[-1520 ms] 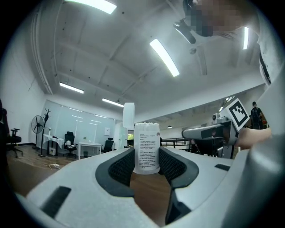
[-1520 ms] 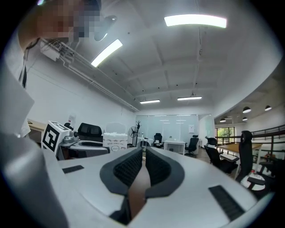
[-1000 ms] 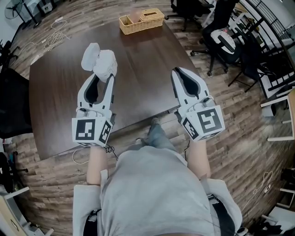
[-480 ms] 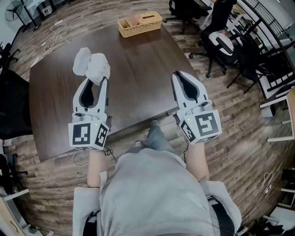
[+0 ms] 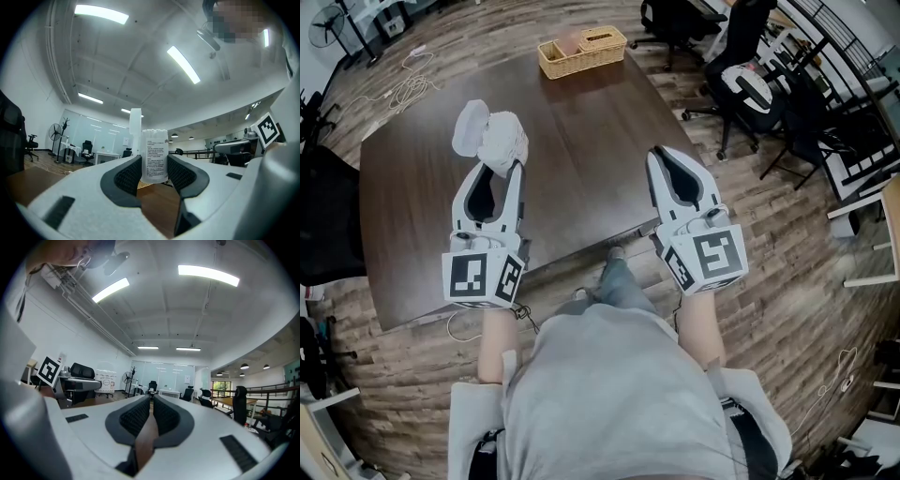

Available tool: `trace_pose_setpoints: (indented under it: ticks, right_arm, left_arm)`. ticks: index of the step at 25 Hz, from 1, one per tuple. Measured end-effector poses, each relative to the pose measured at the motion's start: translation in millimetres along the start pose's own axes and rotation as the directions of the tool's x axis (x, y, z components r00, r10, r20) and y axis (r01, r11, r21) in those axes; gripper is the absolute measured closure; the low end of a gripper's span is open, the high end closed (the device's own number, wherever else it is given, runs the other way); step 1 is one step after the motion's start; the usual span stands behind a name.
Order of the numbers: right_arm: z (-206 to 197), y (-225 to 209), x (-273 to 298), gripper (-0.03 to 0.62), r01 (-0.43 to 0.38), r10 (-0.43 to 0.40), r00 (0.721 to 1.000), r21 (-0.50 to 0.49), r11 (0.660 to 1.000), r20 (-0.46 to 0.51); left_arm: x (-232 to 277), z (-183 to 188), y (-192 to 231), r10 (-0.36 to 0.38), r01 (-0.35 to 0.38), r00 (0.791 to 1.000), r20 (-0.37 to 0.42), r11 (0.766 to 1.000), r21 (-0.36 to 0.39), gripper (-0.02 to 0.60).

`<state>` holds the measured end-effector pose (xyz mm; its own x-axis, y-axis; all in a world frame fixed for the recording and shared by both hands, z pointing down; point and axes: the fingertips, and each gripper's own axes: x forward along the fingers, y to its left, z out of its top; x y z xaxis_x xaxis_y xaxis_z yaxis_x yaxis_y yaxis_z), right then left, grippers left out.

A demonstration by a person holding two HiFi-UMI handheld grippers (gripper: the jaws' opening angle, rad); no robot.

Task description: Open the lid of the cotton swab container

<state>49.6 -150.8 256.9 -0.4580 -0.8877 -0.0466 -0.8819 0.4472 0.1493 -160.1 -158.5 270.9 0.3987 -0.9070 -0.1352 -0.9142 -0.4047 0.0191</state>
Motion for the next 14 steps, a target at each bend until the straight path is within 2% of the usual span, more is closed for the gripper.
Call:
trace_pose_setpoints:
  ticks: [14]
  right_arm:
    - [4.2, 4.3, -0.7, 0.566, 0.006, -0.006, 1.000, 0.011, 1.000, 0.006]
  left_arm:
    - [-3.0, 0.7, 2.0, -0.002, 0.002, 1.000, 0.004, 1.000, -0.009, 0.411]
